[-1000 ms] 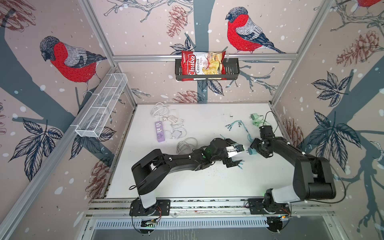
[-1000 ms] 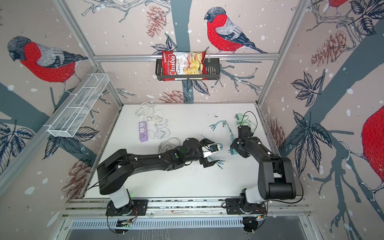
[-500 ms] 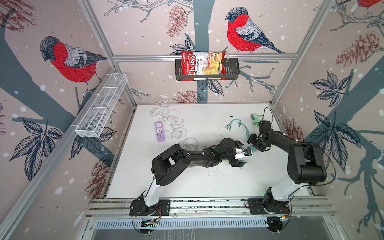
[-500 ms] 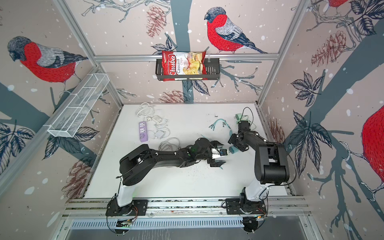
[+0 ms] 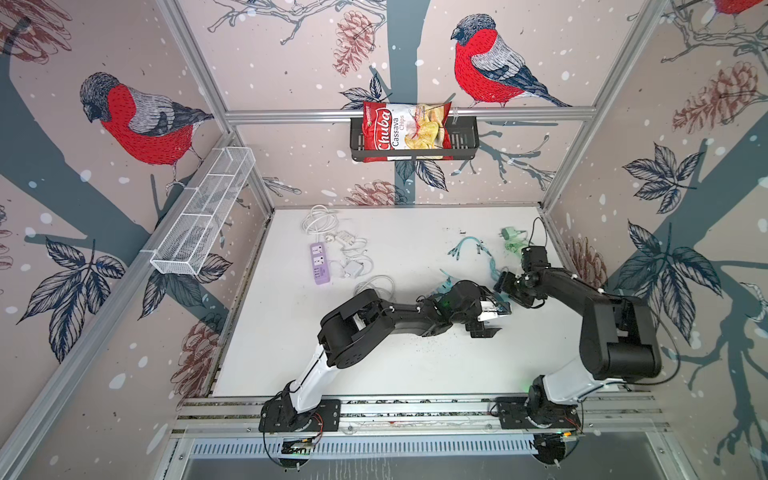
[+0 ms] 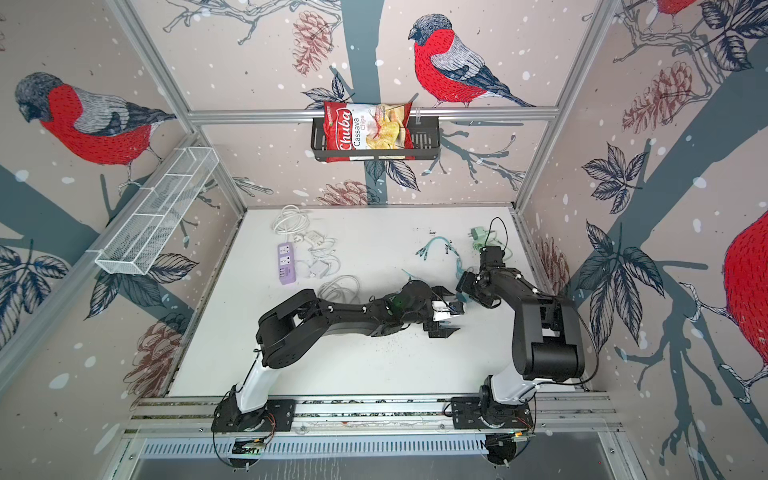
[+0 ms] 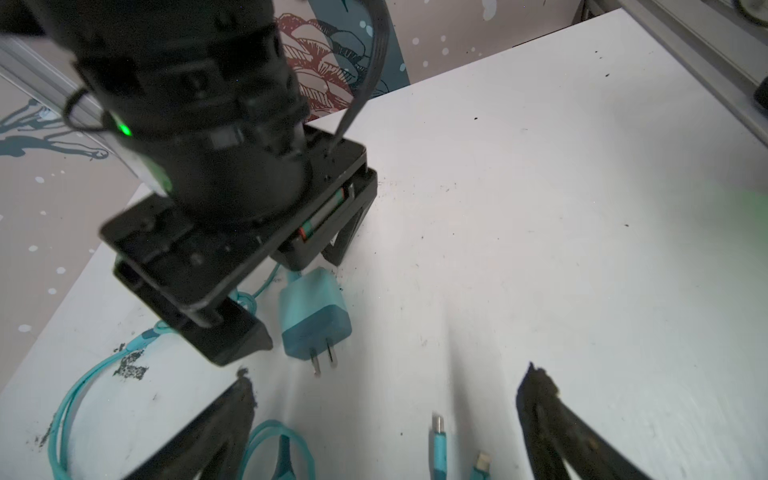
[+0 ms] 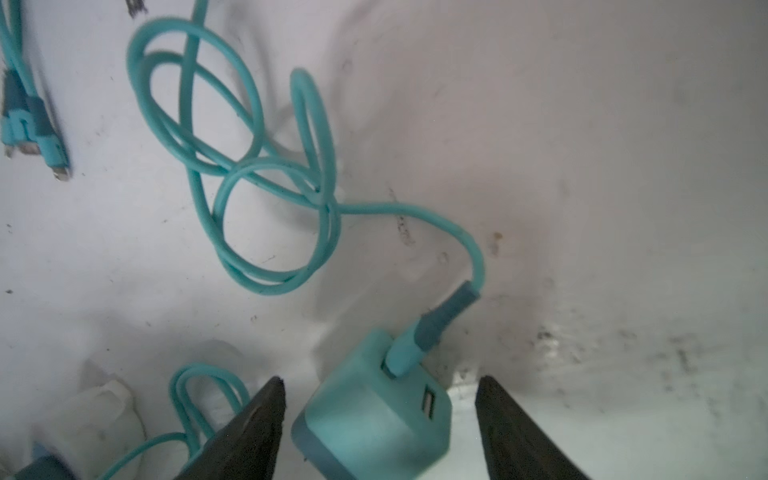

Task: Insert the plug

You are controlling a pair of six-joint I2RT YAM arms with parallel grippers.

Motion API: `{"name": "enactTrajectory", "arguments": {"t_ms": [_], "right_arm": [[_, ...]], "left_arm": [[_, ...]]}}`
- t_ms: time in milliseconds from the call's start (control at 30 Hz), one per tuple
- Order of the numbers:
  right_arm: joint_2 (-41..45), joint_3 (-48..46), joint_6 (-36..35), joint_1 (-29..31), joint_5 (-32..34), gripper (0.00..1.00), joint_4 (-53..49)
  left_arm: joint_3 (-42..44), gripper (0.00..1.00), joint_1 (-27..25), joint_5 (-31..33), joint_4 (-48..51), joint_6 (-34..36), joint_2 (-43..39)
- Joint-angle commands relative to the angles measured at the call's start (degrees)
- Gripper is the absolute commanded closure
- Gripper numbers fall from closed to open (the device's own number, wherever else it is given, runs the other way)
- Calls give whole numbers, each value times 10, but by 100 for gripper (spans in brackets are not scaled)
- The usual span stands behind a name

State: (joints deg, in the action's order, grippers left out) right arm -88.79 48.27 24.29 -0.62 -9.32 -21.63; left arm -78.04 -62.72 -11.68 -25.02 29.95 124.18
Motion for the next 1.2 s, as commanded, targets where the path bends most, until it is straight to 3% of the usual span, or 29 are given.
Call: {"name": "enactTrajectory", "arguments": {"t_ms": [0, 300, 767, 1167], "right_arm": [[27, -9, 23, -11, 11, 25, 0], [94, -43, 43, -72, 20, 25, 22], [188, -83, 23, -173, -29, 27, 21], [193, -83, 19, -181, -61, 27, 31]], "left_arm": [[-32, 3, 0, 42, 13, -26, 15], [-106, 5, 0, 60, 42, -79, 66], [-262, 19, 6, 102, 125, -147, 175], [-317, 29, 17, 113, 192, -173, 209]]}}
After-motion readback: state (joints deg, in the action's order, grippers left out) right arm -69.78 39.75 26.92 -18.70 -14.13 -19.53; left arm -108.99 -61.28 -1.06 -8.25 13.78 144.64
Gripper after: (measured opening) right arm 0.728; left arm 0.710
